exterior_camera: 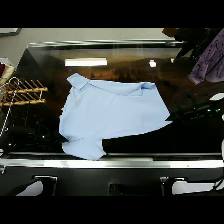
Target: Fold the clothes and pants, and hang the long-sleeved shirts on hangers.
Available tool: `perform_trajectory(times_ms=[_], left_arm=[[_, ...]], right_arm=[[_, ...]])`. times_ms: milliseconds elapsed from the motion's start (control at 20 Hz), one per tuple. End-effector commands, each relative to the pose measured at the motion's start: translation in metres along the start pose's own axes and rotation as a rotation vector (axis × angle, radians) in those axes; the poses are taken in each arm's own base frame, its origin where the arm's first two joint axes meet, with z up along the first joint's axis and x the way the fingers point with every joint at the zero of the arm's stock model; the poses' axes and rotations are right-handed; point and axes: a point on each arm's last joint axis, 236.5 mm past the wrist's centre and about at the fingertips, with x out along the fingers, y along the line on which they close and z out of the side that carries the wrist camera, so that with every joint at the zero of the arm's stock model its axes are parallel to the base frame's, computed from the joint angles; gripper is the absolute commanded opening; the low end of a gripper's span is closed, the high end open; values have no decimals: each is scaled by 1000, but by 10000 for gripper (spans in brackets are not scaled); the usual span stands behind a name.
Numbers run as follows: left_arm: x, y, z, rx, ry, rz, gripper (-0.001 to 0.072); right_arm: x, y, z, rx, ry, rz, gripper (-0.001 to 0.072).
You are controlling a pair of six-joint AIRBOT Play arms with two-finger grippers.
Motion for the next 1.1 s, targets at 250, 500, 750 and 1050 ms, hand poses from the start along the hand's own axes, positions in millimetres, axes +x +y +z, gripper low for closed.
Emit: perform_trajectory(times_ms=[250,500,750,1050], left_arm=[[-12,-34,29,11,-94,-78,18],[-131,-136,109,222,-409,-149,18],[-327,-283,102,514,-831,-241,18],[-490,-346,-21,570,-1278,-247,17]], right_arm=[[20,65,12,-131,-46,71,28],[-64,156,54,-311,-412,133,27],[-218,280,7,-653,-814,72,27],[-385,380,-167,-861,-1446,-57,27]])
